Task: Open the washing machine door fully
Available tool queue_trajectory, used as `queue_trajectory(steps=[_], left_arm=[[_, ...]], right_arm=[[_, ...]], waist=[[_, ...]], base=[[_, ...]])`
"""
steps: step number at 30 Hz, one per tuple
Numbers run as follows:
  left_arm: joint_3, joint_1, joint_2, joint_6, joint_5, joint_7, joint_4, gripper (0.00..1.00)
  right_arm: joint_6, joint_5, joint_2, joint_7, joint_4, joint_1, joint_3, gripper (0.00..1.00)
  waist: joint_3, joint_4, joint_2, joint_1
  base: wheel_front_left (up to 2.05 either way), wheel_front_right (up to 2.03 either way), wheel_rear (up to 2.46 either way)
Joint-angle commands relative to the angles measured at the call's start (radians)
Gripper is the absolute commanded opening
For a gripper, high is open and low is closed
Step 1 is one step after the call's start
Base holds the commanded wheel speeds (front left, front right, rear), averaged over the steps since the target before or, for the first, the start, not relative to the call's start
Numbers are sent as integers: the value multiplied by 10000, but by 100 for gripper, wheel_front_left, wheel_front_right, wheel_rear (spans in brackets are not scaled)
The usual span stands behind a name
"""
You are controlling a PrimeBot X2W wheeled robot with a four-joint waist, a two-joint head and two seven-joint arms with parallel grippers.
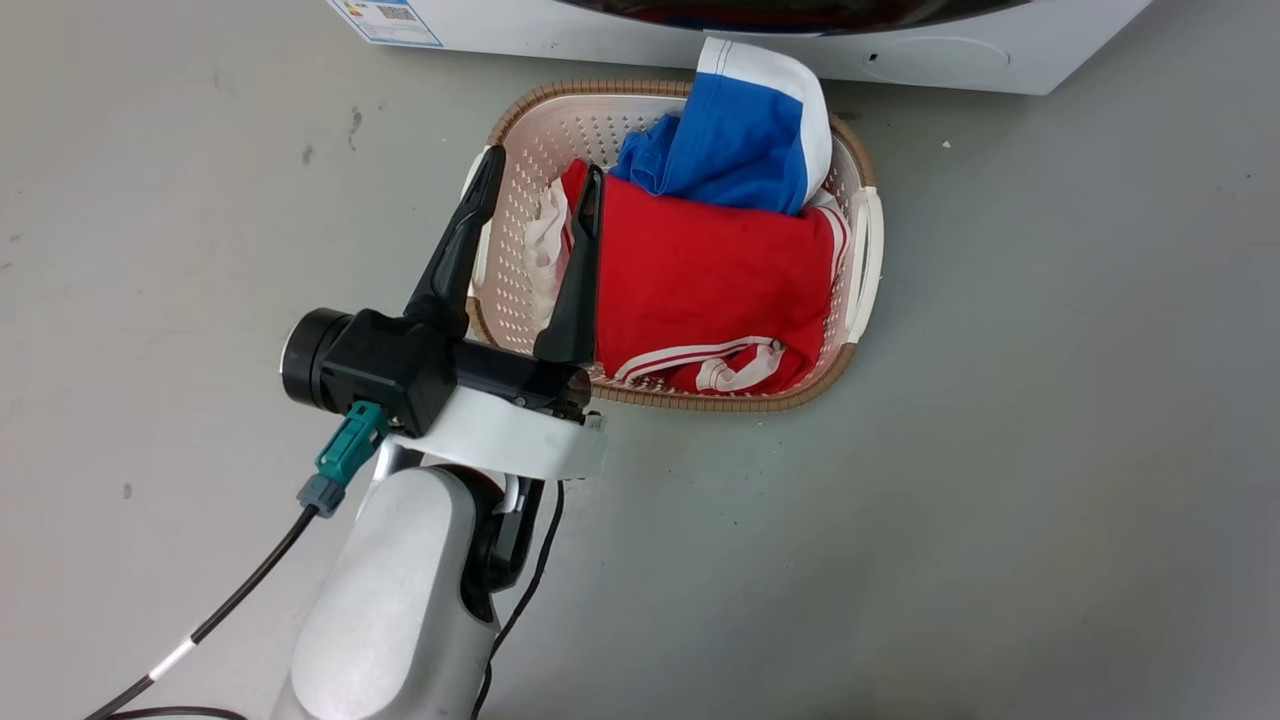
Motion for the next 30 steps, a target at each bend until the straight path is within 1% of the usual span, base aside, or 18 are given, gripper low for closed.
queue_trajectory(steps=[1,11,17,25,30], left_arm=[[-2,-121,-5,37,-46,-25,2,100],[145,163,-3,-53,115,-25,256,100],[328,564,-3,-165,273,-25,456,100],[549,1011,-4,-334,367,-25,643,100],[529,1203,-4,-361,297,-25,747,100]], right_arm=[[4,53,93,138,-82,85,119,0],[4,580,-184,813,-660,1315,675,0],[4,1011,-186,1118,-1386,2392,1049,0],[6,1695,-458,1278,-3050,3911,1568,0],[7,2105,-838,1160,-4246,4763,2048,0]], waist=[[-19,-14,0,-1],[-711,-232,0,-1],[-1357,-407,0,-1],[-1969,-491,0,-1],[-2358,-424,0,-1]], base=[[0,0,0],[0,0,0],[0,0,0],[0,0,0],[0,0,0]])
